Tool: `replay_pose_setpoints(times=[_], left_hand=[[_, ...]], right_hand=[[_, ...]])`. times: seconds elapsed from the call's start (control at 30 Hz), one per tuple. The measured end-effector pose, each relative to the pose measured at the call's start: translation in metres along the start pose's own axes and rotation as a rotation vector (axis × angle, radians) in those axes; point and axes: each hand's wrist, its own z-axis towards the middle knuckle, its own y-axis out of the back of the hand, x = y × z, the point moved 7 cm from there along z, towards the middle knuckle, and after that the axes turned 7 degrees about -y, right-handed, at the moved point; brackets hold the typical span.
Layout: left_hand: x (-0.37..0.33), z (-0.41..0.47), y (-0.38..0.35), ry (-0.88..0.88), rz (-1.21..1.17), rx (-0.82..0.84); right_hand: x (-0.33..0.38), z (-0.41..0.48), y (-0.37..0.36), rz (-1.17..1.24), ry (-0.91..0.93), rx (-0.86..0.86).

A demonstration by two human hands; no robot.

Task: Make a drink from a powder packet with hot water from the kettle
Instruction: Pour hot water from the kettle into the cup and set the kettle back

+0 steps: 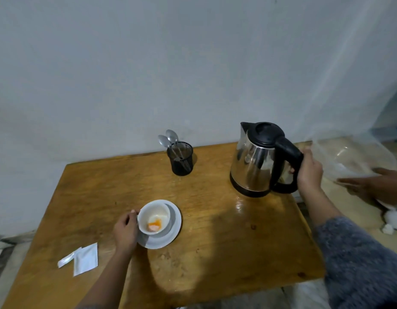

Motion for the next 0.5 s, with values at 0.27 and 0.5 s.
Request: replay_pose_setpoints(times=[0.27,0.5], left_hand=[[-0.004,-0.002,-0.003,-0.017,0.043,0.116],[-0.016,0.000,-0.004,-0.061,0.050,0.246]], right_hand=[[0.019,-0.011,-0.005,0.048,0.013,-0.160],[0.096,-0.042,-0.016,-0.131,0.332,-0.164]])
